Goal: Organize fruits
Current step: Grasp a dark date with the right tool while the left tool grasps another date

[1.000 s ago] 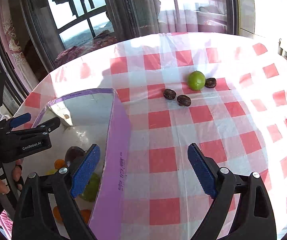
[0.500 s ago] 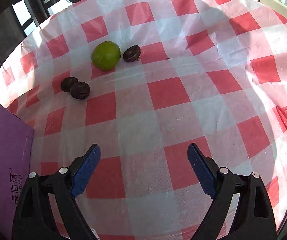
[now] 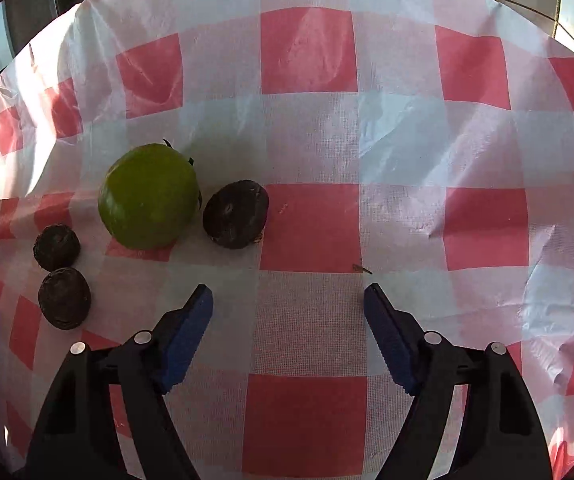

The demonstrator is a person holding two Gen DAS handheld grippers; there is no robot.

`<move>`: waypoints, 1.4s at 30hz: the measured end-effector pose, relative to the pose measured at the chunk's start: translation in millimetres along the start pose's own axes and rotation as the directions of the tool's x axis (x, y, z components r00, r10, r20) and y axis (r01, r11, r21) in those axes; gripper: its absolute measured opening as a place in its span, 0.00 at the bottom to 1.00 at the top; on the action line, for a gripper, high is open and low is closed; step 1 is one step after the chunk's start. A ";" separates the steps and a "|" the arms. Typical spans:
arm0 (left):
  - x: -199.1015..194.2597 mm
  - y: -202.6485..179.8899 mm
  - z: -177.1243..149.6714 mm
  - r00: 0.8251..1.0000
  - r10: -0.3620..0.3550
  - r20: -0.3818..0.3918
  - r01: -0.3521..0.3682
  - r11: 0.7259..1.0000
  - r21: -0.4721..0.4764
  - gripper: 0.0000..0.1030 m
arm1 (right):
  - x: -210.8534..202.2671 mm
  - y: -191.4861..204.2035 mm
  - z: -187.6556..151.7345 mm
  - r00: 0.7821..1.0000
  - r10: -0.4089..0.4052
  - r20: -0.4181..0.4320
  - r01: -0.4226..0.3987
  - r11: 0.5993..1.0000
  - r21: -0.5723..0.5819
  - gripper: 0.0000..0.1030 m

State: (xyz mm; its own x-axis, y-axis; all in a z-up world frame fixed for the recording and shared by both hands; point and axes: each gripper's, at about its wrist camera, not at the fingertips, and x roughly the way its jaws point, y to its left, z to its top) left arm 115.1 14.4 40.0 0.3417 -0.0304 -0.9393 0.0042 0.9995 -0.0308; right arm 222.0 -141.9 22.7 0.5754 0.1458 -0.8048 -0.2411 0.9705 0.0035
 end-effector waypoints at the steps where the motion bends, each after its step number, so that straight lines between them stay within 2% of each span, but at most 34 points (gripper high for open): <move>1: 4.2 1.6 1.5 1.000 0.005 -0.003 -0.005 1.000 -0.012 0.98 | 3.4 1.8 4.5 1.000 0.010 0.007 -0.010 1.000 -0.018 0.72; 3: 10.7 4.4 5.9 1.000 0.005 -0.001 -0.005 0.999 -0.039 0.98 | 9.6 6.9 13.0 0.999 0.027 0.022 -0.026 0.998 -0.063 0.68; 7: 21.1 8.9 19.6 1.000 0.001 0.030 0.002 0.996 -0.086 0.98 | 18.1 16.9 26.7 0.998 0.033 0.049 -0.025 0.989 -0.147 0.67; 11: 33.1 13.0 35.4 0.998 0.015 0.054 -0.008 0.991 -0.133 0.97 | 21.3 20.9 32.9 0.997 0.046 0.059 -0.035 0.983 -0.179 0.63; 12: 36.0 13.9 39.4 0.998 0.018 0.061 -0.009 0.990 -0.143 0.97 | 21.3 19.7 33.0 0.997 0.051 0.059 -0.040 0.984 -0.173 0.55; 13: 38.7 14.6 42.9 0.997 0.016 0.069 -0.005 0.988 -0.152 0.97 | 20.5 16.9 33.1 0.997 0.046 0.063 -0.035 0.986 -0.160 0.43; 15: 44.2 15.8 49.2 0.996 0.013 0.084 0.001 0.986 -0.167 0.91 | 20.3 10.4 33.5 0.997 0.049 0.064 -0.041 0.991 -0.126 0.39; 16: 47.5 16.5 52.1 0.996 0.007 0.089 0.008 0.985 -0.173 0.85 | 20.4 8.5 33.6 0.996 0.060 0.062 -0.052 0.992 -0.118 0.39; 19: 56.9 12.3 60.9 0.994 0.048 0.102 -0.033 0.988 -0.148 0.76 | 21.2 9.2 33.5 0.997 0.059 0.058 -0.052 0.992 -0.118 0.39; 21: 59.9 5.0 65.3 0.990 0.083 0.118 -0.071 0.992 -0.104 0.66 | 23.6 10.1 34.5 0.997 0.060 0.057 -0.053 0.992 -0.117 0.39; 22: 60.3 1.4 66.3 0.988 0.094 0.126 -0.084 0.993 -0.084 0.57 | 23.9 9.4 34.4 0.996 0.063 0.056 -0.056 0.992 -0.115 0.39; 23: 59.5 -1.8 66.5 0.987 0.085 0.137 -0.076 0.995 -0.067 0.47 | 28.7 5.8 38.5 0.996 0.065 0.055 -0.059 0.992 -0.112 0.39; 25: 59.4 -8.1 66.8 0.987 0.079 0.138 -0.075 0.997 -0.037 0.38 | 29.3 5.2 38.8 0.996 0.068 0.054 -0.062 0.992 -0.109 0.39; 26: 59.4 -9.2 66.2 0.988 0.080 0.134 -0.076 0.997 -0.031 0.38 | 30.7 -4.2 38.5 0.996 0.069 0.054 -0.063 0.992 -0.108 0.39; 32: 55.5 -21.1 66.2 0.994 0.067 0.092 -0.066 0.998 -0.010 0.37 | 30.7 -4.1 36.9 0.996 0.070 0.052 -0.064 0.992 -0.108 0.38; 39: 37.1 -32.7 44.4 0.996 0.035 0.084 -0.037 0.999 0.025 0.37 | 26.1 1.9 37.6 0.997 0.056 0.057 -0.049 0.992 -0.118 0.38; 41: 29.1 -33.5 35.3 0.996 0.025 0.083 -0.029 0.999 0.040 0.37 | 28.5 2.8 31.3 0.997 0.066 0.046 -0.062 0.995 -0.080 0.38; 42: 26.3 -38.0 19.8 0.996 0.022 0.085 -0.026 0.999 0.047 0.37 | 25.5 0.4 27.7 0.997 0.072 0.039 -0.070 0.996 -0.053 0.38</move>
State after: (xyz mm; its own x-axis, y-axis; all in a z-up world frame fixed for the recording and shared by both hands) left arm 142.5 -24.3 23.3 0.4199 -0.0082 -0.9075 0.0396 0.9992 0.0093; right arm 258.3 -132.5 18.6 0.5863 0.2225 -0.7790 -0.3218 0.9464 0.0281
